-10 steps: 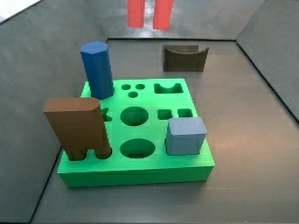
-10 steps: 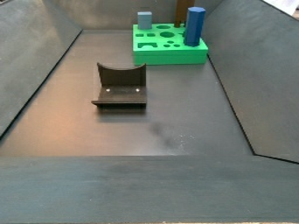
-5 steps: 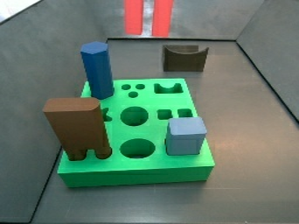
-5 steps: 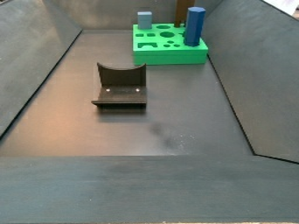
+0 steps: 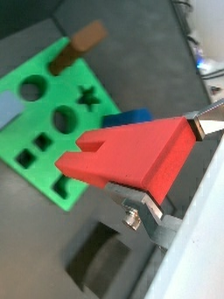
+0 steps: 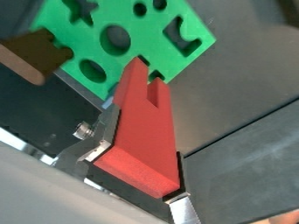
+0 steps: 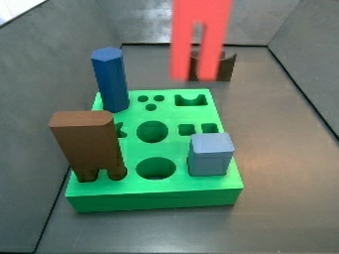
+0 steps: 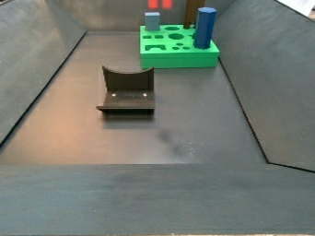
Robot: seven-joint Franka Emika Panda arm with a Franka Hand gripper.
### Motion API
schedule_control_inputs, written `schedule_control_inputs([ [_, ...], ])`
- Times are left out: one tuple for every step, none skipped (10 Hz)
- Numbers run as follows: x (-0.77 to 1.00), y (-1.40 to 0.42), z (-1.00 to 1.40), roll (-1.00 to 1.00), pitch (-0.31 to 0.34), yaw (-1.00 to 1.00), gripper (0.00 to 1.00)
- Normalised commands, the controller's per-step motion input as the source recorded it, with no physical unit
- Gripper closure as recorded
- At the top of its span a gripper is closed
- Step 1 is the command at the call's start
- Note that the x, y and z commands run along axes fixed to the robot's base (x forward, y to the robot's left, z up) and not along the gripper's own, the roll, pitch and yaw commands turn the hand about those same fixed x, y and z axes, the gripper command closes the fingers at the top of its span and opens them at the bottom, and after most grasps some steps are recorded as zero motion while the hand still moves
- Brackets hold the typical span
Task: Pick up the double-square object. Move up. Rotate the double-square object. Place the double-square object on the fixture. Regrasp the double-square object. Move to above the board. Insert the double-square object.
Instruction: Insert the double-square object.
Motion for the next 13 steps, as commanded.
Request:
schedule_control_inputs([
  [0.43,-0.43,-0.82,0.03,-0.133,0.15,1.0],
  [0.27,-0.35,-0.75,0.1,-0.151,0.15,1.0],
  [0.26,-0.24,-0.63,0.18,-0.12,0.0,1.0],
  [0.23,-0.07,-0.47,0.24,-0.027,0.0,1.0],
  [0.0,0.0,-0.38,0.22,-0.02,0.0,1.0],
  [-0.06,0.0,-0.21,0.08,-0.02,0.17,1.0],
  [-0.07,0.0,-0.1,0.03,0.0,0.17,1.0],
  [-0.23,0.0,-0.11,0.0,0.0,0.02,1.0],
  [-0.38,0.05,-0.1,0.0,-0.009,0.0,1.0],
  [-0.22,0.03,-0.12,-0.09,-0.05,0.0,1.0],
  [0.0,0.0,-0.08,-0.08,-0.01,-0.07,1.0],
  [0.03,0.0,-0.1,-0.12,-0.011,-0.22,1.0],
  [0.18,0.0,-0.12,-0.12,0.0,-0.23,1.0],
])
